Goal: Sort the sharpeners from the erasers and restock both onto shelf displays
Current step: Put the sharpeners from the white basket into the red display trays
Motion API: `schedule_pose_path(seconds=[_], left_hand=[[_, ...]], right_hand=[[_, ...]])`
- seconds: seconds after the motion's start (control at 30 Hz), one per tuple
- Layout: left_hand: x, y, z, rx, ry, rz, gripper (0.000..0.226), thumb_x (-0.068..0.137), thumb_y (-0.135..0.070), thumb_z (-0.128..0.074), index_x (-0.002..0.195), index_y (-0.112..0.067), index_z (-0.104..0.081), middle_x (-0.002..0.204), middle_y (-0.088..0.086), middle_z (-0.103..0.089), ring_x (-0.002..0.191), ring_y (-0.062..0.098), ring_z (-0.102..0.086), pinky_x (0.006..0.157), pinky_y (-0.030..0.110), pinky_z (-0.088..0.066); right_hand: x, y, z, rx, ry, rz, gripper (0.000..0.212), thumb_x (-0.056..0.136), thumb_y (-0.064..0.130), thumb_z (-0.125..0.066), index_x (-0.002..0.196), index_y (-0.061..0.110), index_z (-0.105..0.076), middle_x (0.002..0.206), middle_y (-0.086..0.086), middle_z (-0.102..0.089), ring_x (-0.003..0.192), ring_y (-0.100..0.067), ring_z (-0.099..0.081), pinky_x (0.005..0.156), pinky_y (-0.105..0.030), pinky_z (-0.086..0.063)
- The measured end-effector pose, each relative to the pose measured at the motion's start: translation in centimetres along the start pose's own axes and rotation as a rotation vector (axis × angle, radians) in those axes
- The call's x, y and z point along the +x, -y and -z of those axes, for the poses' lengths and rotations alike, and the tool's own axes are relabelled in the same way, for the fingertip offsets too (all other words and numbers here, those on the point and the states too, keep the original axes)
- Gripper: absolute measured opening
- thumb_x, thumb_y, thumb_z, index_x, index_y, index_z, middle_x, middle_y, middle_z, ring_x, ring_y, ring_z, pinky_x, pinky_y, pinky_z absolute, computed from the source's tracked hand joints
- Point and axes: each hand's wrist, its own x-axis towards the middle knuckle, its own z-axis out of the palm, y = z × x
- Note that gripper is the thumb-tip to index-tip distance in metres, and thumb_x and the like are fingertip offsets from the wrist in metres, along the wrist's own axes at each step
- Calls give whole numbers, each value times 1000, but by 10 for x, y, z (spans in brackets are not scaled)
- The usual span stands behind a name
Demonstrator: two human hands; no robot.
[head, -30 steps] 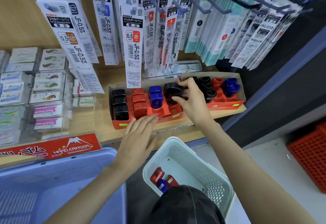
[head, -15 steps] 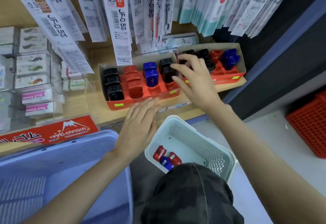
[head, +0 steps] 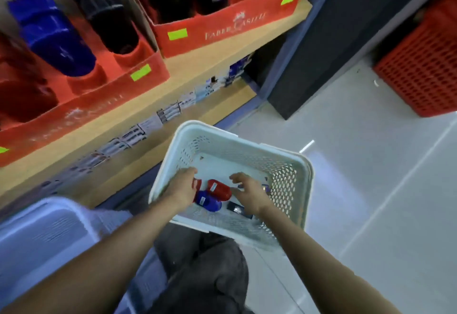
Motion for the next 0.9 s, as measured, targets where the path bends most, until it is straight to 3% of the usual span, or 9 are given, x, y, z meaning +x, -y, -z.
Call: schedule_pose_path(seconds=[0.13,0.37,0.57,0.7,0.83,0.9], left_hand=[[20,10,-20,186,45,-2,61,92,4,-42,148,-12,-24,157,7,-16,143,22,-18,117,33,-13],[28,-5,-27,440,140,42,65,86,2,-53,142,-8,-22,143,16,-25,117,30,-52,98,37,-44],[32,-23,-27,677,69,54,44,96,-4,-39,138,1,-27,144,17,-16,112,22,-56,90,28,-48],[23,-22,-17,597,71,12,37,94,-4,-45,130,-11,-39,131,12,-32,102,22,-58,84,30,-49],[3,-29,7,368,36,-22,29,92,-14,-53,121,-15,-49,110,4,-50,99,17,-52,83,28,-43],[-8,-37,24,251,-9,-52,28,95,-20,-53,122,-16,-51,110,2,-52,99,17,-53,84,28,-41]], right_hand=[[30,-1,-35,-139,15,56,39,97,25,-48,135,13,-47,134,-12,-48,123,-29,-44,103,-35,-35],[42,-6,-44,-404,-1,97,43,95,22,-50,137,16,-41,134,-11,-43,119,-31,-43,99,-39,-35],[47,-8,-56,-476,18,78,49,90,15,-54,137,19,-39,133,-11,-45,119,-30,-42,98,-37,-32],[40,-3,-52,-369,-57,68,47,88,12,-54,131,24,-40,124,-8,-53,110,-30,-51,91,-36,-38],[20,12,-29,-146,-152,105,40,89,19,-57,125,27,-41,114,-7,-56,100,-31,-57,82,-37,-47],[7,22,-14,-45,-179,136,33,88,21,-57,117,29,-43,110,-6,-58,97,-29,-59,81,-39,-48]])
